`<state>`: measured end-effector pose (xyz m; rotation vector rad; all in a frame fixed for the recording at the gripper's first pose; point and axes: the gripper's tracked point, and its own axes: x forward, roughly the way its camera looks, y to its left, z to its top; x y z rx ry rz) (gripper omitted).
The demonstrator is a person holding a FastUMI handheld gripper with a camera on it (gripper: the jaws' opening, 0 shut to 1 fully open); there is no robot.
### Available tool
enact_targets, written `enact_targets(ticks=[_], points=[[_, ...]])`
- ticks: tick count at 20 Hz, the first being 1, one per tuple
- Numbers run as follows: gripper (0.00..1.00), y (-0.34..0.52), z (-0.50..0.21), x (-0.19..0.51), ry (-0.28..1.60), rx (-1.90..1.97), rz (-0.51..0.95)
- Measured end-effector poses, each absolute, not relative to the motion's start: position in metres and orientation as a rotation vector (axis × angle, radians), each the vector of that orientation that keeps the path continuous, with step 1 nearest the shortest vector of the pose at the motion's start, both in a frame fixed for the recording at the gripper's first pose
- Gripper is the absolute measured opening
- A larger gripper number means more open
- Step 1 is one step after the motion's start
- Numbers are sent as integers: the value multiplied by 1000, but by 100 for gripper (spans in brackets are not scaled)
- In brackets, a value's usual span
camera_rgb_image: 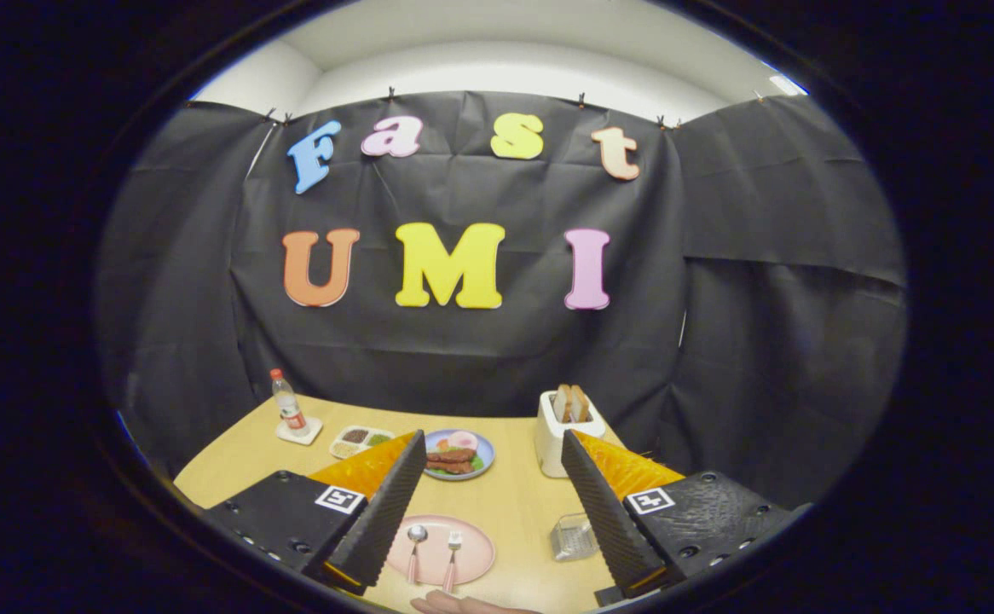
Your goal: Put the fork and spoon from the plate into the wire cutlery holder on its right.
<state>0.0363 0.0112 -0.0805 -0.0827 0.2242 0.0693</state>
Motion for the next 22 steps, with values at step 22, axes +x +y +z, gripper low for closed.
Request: enact_targets(ticks=[22], points=[[68,44,-400,46,788,-178,107]])
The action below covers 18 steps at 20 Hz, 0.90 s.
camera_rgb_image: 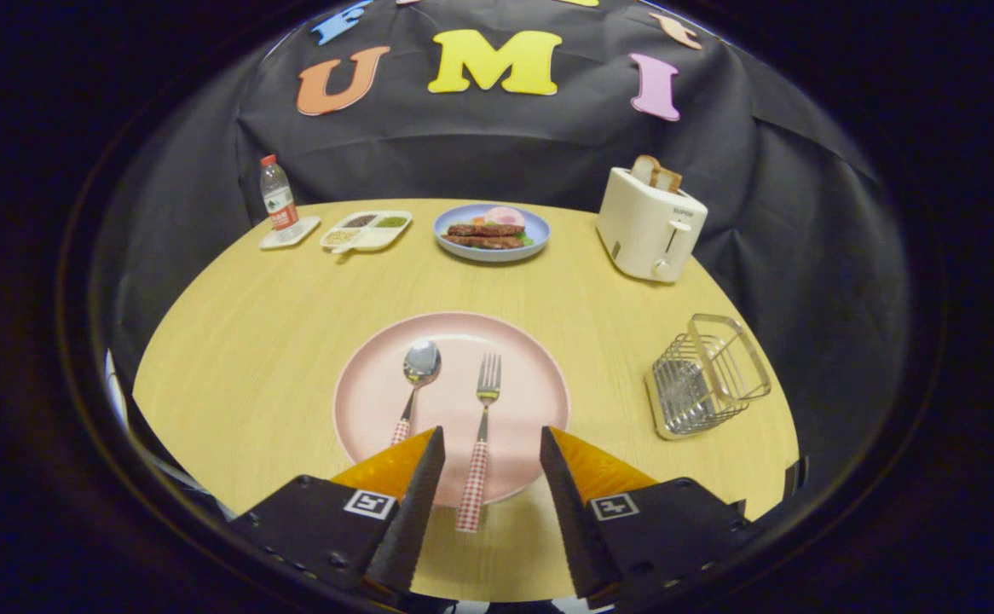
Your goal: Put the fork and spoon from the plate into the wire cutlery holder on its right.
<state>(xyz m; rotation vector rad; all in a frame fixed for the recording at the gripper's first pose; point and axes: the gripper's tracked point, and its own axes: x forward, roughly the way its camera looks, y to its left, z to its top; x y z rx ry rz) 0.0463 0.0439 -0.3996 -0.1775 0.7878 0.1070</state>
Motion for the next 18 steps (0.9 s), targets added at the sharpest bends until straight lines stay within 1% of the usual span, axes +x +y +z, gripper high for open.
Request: enact_targets(ticks=[6,7,8,11,13,18], points=[[30,43,-433,51,893,-153,58],[27,43,-437,49,909,-152,48],[27,42,-440,48,916,-153,48],[11,41,-439,49,907,-181,36],[8,42,-434,45,916,-189,58],[7,40,-401,37,892,-244,159]])
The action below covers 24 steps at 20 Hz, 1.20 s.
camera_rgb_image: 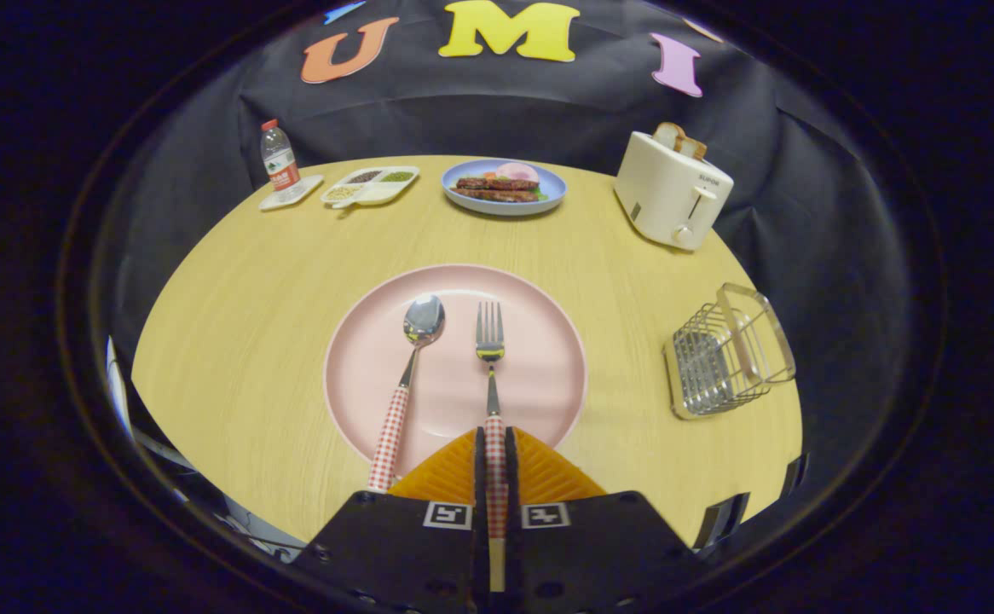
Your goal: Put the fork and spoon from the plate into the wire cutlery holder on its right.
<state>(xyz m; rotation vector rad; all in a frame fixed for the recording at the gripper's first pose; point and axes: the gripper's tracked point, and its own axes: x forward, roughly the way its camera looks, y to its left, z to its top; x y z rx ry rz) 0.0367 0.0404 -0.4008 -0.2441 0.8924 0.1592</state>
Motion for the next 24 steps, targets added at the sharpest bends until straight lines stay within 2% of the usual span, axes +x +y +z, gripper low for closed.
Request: enact_targets(ticks=[4,10,21,24], points=[[6,24,-357,31,863,-288,195],[6,-32,-301,33,861,-302,125],[6,-142,-284,42,1003,-276,1],[6,-153,-280,42,1057,-290,13]])
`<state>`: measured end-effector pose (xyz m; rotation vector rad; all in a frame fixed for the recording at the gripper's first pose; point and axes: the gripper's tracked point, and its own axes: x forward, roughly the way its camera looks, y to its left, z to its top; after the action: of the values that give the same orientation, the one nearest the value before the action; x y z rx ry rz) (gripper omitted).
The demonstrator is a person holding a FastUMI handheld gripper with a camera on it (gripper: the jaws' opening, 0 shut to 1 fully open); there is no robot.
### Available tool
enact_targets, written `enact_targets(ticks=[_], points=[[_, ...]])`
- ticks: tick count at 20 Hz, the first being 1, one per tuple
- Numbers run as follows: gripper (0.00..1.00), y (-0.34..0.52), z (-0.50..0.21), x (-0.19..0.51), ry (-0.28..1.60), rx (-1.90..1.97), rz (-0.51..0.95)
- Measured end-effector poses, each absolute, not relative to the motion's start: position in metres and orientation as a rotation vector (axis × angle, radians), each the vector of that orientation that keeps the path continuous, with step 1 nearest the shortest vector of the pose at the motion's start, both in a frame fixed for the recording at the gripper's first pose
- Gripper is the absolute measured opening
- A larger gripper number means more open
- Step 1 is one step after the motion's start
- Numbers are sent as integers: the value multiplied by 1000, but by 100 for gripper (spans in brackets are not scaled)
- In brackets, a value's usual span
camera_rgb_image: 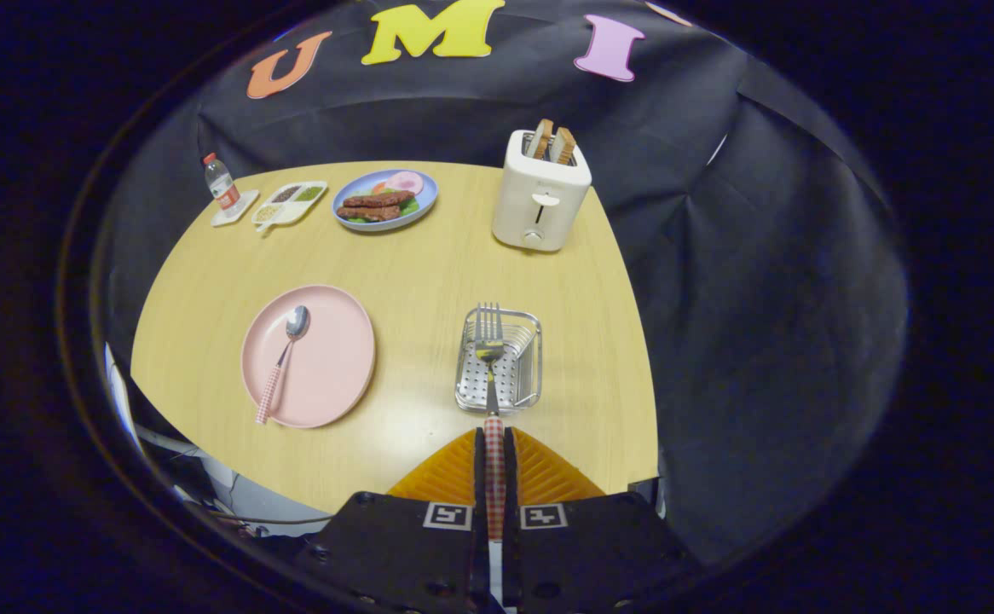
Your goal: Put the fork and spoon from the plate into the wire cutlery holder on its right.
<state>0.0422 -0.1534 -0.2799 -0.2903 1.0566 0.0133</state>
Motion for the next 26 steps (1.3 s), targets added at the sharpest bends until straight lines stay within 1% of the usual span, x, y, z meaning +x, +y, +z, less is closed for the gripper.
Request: enact_targets(ticks=[4,7,15,18,19,24,26], points=[[6,-172,-278,39,1194,-304,37],[6,-189,-272,53,1220,-353,33],[6,-189,-281,55,1447,-381,76],[6,-186,-287,58,1530,-362,69],[6,-184,-289,63,1546,-349,58],[8,-167,-301,79,1615,-329,98],[8,-165,-305,88,1617,-328,95]])
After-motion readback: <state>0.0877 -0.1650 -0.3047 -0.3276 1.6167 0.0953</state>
